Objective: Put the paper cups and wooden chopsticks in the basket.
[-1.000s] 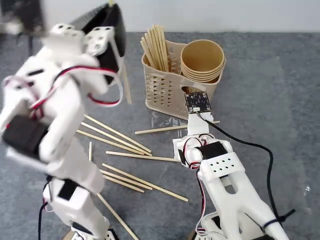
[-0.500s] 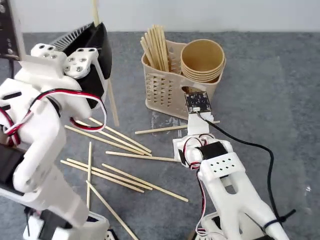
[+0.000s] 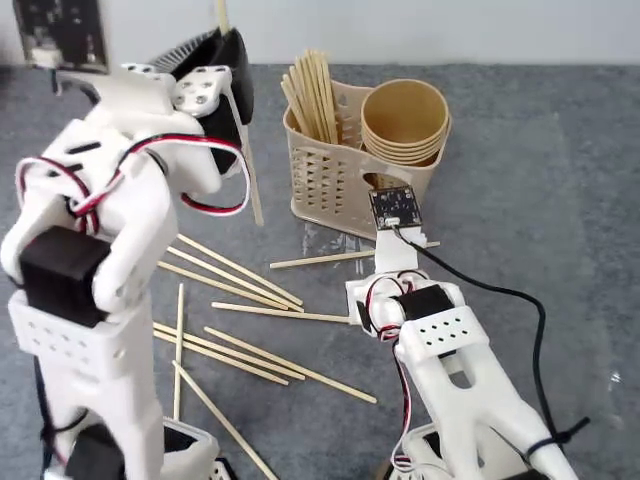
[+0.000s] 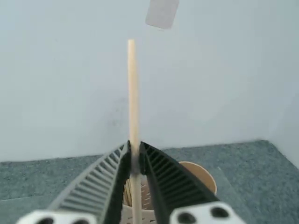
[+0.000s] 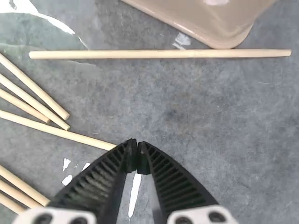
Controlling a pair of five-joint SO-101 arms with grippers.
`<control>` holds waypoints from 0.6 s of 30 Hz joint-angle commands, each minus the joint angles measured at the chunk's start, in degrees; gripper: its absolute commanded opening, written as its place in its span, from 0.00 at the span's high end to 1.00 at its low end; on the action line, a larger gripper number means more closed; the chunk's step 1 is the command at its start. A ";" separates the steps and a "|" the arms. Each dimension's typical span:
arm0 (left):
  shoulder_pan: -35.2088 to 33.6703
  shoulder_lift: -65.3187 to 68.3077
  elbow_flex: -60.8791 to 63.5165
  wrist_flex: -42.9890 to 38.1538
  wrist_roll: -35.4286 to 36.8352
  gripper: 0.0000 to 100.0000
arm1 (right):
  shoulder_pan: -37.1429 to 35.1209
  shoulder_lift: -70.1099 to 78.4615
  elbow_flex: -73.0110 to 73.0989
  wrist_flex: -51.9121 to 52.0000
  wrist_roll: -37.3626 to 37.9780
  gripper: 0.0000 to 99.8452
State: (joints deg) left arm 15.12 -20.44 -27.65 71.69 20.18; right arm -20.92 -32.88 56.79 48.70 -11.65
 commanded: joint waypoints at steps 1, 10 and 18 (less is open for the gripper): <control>-0.35 -6.15 11.21 -11.52 0.53 0.99 | 0.22 -1.36 -0.35 -1.10 -0.44 0.99; -0.35 -12.48 39.60 -46.33 1.05 0.99 | 0.22 -1.27 -0.35 -1.10 -0.44 0.99; -0.18 -12.31 49.36 -68.31 5.71 0.99 | 0.22 -1.27 -0.35 -1.10 -0.44 0.99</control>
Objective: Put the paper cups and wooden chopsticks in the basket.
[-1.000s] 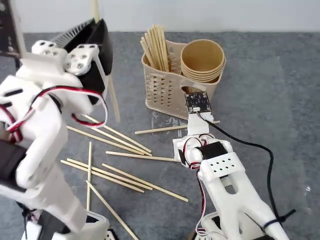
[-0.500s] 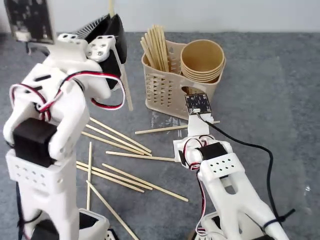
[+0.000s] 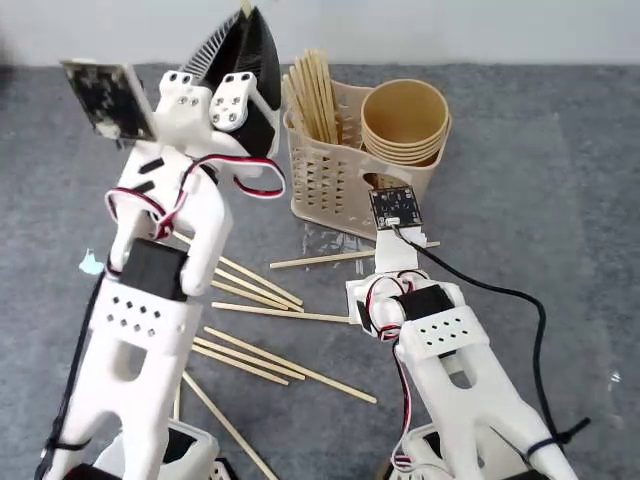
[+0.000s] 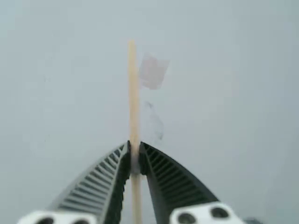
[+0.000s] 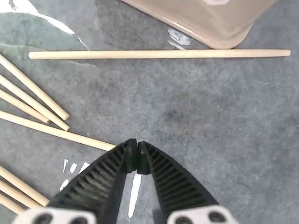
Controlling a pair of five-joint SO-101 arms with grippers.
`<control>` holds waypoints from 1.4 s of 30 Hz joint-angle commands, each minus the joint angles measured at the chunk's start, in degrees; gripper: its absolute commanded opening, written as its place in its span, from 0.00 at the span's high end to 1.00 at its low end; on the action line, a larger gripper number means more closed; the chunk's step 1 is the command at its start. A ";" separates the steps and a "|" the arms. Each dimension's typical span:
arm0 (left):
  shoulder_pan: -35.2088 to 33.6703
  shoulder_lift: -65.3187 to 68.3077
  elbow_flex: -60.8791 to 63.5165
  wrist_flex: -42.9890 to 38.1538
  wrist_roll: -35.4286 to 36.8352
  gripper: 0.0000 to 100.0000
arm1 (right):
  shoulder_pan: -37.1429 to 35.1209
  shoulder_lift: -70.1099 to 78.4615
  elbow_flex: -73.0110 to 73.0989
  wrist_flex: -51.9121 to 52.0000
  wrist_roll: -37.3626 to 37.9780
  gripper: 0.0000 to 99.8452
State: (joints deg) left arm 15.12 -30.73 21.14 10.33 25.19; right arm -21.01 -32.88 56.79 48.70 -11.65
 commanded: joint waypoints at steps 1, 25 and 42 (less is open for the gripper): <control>-0.09 -2.02 1.45 -8.18 0.70 0.99 | 0.31 -1.27 -0.35 -1.10 -0.44 0.99; -2.73 16.70 1.89 -15.65 -3.43 0.94 | 0.31 -1.27 -0.35 -1.10 -0.35 0.99; -5.45 9.41 -8.40 10.37 -3.34 0.87 | 0.31 -1.36 -0.26 -1.10 -0.35 0.99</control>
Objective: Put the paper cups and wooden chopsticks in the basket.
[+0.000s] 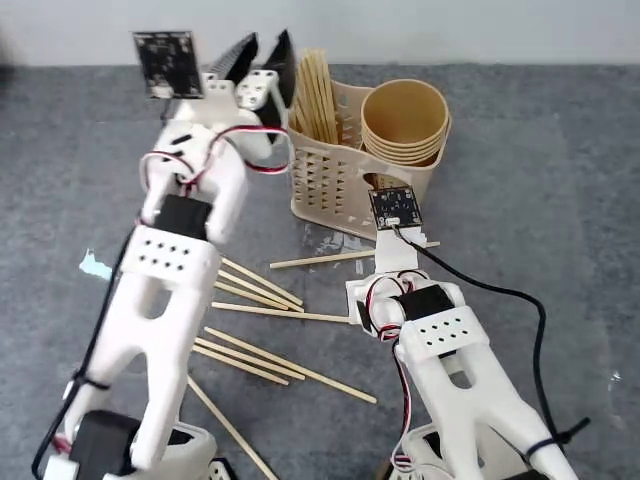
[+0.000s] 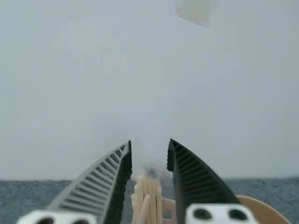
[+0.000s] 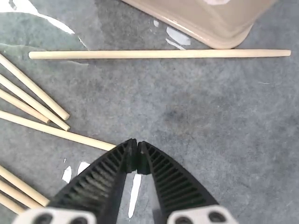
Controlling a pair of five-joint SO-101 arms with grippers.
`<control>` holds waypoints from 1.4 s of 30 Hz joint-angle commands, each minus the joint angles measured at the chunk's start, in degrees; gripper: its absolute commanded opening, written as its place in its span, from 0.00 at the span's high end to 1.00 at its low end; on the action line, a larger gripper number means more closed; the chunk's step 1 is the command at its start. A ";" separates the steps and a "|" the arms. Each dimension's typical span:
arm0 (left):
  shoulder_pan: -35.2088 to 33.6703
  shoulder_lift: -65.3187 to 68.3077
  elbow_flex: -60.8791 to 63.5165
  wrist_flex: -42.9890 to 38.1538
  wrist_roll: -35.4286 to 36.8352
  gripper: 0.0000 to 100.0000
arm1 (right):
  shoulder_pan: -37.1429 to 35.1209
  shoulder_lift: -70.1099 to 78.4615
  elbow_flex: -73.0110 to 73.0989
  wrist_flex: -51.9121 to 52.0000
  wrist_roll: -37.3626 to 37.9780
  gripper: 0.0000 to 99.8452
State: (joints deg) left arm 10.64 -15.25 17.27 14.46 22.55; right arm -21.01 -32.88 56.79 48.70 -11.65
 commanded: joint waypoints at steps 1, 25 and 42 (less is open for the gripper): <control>-1.05 -8.18 -4.53 8.70 -0.70 0.87 | 0.31 -1.36 -0.26 -1.10 -0.35 0.99; -21.36 -5.01 -4.62 59.25 -1.05 0.96 | 0.31 -1.27 -0.18 -1.10 -0.44 0.99; -25.67 18.90 -4.44 58.64 -0.62 0.75 | 0.31 -1.27 -0.18 -1.10 -0.35 0.99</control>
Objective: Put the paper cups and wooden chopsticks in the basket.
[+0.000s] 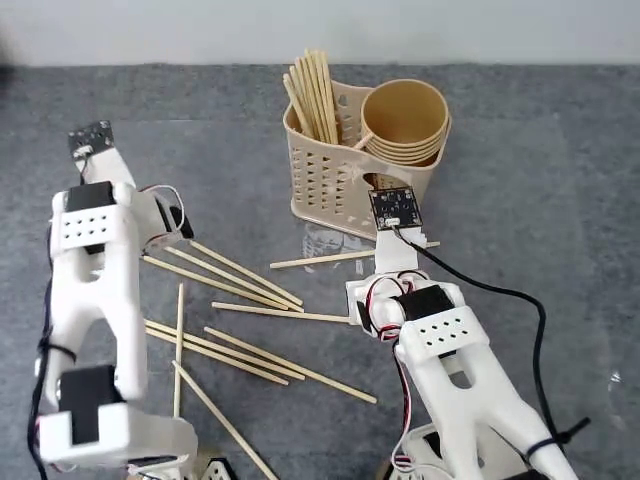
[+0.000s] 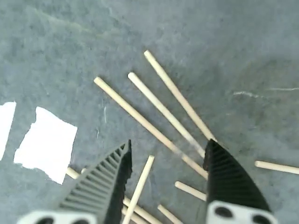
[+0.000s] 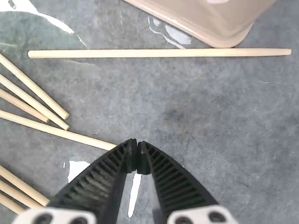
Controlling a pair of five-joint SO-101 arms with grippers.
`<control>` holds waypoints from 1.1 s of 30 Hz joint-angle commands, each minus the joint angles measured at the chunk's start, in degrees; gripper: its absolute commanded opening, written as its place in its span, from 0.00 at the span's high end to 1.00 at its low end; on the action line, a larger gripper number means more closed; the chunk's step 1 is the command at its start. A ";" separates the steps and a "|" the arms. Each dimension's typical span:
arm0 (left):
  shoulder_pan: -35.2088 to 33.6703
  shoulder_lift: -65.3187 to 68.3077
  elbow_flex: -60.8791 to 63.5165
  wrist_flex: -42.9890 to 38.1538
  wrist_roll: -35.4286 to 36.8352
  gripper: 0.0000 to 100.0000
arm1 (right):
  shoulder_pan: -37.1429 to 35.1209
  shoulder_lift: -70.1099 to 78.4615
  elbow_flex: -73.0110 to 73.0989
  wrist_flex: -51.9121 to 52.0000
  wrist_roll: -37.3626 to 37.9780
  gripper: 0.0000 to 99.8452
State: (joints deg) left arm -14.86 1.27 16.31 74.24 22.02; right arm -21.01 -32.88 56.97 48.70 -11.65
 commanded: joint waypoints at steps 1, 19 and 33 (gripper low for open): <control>-0.18 4.22 -3.56 -1.58 0.26 0.75 | 0.31 -1.27 -0.35 -1.10 -0.35 0.99; -0.18 13.01 -3.38 -12.75 4.13 0.74 | 0.31 -1.27 -0.35 -1.10 -0.35 0.99; -0.18 15.65 -4.18 -11.52 6.33 0.65 | 0.31 -1.27 -0.26 -1.10 -0.35 0.99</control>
State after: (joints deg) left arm -14.86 16.04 16.13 62.81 27.82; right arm -21.01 -32.88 56.97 48.70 -11.65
